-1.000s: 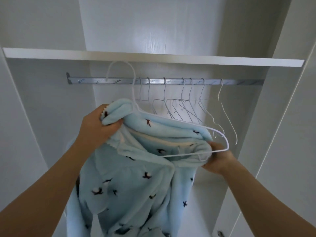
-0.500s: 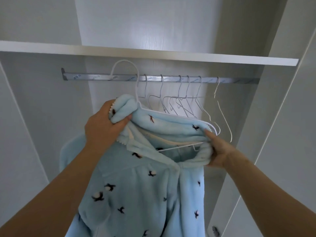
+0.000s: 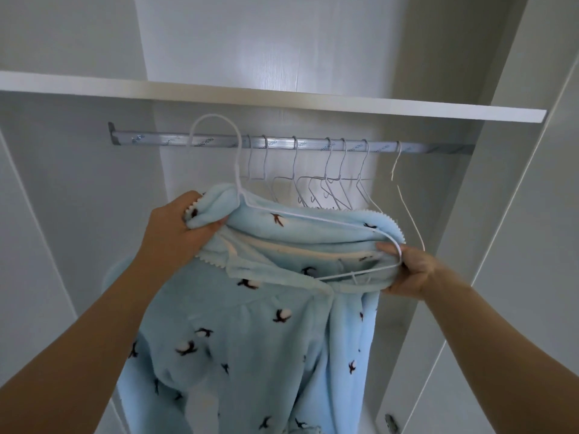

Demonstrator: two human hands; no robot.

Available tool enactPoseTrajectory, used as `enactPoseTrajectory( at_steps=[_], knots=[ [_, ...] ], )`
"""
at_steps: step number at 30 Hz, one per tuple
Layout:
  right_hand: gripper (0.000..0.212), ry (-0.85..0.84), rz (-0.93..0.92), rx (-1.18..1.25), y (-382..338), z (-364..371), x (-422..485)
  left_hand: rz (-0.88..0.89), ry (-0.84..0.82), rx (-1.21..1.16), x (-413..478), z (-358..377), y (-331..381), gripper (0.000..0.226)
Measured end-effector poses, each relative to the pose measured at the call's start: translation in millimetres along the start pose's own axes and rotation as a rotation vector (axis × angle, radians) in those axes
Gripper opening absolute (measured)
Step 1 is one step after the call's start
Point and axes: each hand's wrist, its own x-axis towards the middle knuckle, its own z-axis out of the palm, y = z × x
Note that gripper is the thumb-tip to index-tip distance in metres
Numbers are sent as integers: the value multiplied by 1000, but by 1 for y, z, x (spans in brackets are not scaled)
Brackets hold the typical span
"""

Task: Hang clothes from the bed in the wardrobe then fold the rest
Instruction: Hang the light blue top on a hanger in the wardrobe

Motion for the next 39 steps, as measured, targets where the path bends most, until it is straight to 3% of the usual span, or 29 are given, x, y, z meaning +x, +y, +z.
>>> enactPoseTrajectory(
  at_steps=[2, 6, 11, 13, 16, 17, 24, 26, 28, 32, 34, 36, 39],
  knots=[
    [15, 118, -54, -65, 0, 4, 2, 35, -18, 54, 1, 1, 1, 45],
    [37, 402, -256, -199, 5, 2, 14, 4, 41, 61, -12, 5, 5, 37],
    [30, 663, -483, -337, 12, -2, 16, -72, 127, 61, -35, 18, 18, 28],
    [28, 584, -426, -232, 13, 0, 15, -88, 130, 40, -38, 18, 18, 35],
    [10, 281, -125, 56, 14, 3, 12, -175, 211, -134, -37, 16, 16, 29],
    [12, 231, -81, 88, 17, 3, 12, -203, 248, -198, -36, 16, 16, 27],
    [18, 203, -60, 151, 7, -13, 10, -55, 51, -76, -37, 15, 1, 32],
    [20, 167, -84, 139, 4, -17, 9, -10, 23, -41, -36, 15, -1, 39],
    [18, 149, -126, -14, 6, -14, 12, 56, -14, -7, -35, 15, 1, 28],
    [34, 551, -354, -493, 15, -14, 22, 190, -112, 127, -36, 17, 6, 14],
    [26, 626, -538, -731, 14, -6, 16, 297, -158, 276, -41, 22, 11, 28],
    [15, 556, -696, -756, 14, 14, 2, 374, -133, 385, -46, 32, 14, 36],
    [9, 152, -750, -634, 24, 50, -25, 100, -131, 335, -45, 41, 25, 26]
  ],
)
